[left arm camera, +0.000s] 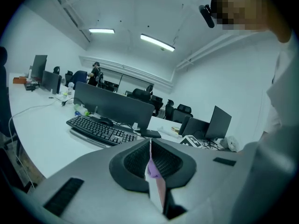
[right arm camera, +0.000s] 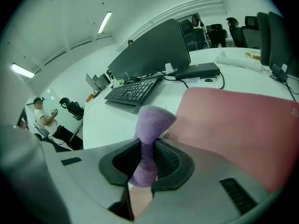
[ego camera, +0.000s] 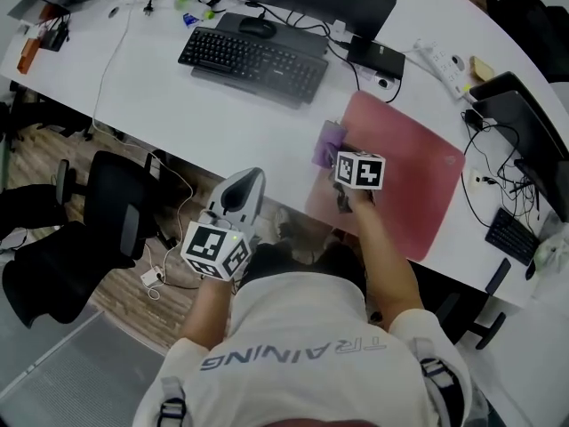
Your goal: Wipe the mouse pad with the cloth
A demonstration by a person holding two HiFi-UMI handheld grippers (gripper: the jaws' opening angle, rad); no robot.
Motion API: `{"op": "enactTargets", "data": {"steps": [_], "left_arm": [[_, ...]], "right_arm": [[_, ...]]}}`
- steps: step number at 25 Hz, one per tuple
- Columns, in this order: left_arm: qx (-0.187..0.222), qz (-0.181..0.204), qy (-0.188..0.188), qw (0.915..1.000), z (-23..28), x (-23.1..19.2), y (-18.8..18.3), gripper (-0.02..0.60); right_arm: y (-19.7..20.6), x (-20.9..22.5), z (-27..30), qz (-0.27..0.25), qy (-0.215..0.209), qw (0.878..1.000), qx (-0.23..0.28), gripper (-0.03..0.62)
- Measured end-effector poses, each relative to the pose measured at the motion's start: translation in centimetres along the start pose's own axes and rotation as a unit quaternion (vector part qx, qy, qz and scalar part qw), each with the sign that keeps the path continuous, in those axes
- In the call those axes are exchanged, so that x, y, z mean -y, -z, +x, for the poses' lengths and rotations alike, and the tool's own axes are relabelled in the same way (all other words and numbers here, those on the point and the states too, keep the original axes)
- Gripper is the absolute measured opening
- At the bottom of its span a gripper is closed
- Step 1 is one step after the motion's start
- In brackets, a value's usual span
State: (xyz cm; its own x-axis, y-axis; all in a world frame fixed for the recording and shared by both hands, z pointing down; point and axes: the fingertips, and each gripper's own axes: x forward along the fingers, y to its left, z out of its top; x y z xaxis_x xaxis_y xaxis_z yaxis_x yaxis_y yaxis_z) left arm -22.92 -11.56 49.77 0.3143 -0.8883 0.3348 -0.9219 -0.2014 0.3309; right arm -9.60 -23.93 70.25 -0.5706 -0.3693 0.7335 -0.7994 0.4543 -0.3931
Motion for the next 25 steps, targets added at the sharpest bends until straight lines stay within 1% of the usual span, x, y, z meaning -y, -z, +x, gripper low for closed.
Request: {"op": "enactTargets", "data": {"steps": [6, 17, 25], "left_arm": [[-0.007, 0.011, 0.014, 0.9998, 1.9, 1.7, -0.5, 0.038], [-0.016, 0.017, 0.038, 0.9990, 5.4, 6.1, -0.5, 0.038], [-0.025, 0.024, 0.074, 0.9966, 8.6, 10.6, -0.3, 0.038]], "right_arm": [[0.4, 2.3, -0.7, 0.025, 0.000, 1.000, -0.005, 0.087], [2.6, 6.9, -4.3, 0.045, 0.002, 0.999, -0.013, 0.087], [4.3, 11.1, -7.8, 0.066, 0.016, 0.998, -0.009, 0.087]]}}
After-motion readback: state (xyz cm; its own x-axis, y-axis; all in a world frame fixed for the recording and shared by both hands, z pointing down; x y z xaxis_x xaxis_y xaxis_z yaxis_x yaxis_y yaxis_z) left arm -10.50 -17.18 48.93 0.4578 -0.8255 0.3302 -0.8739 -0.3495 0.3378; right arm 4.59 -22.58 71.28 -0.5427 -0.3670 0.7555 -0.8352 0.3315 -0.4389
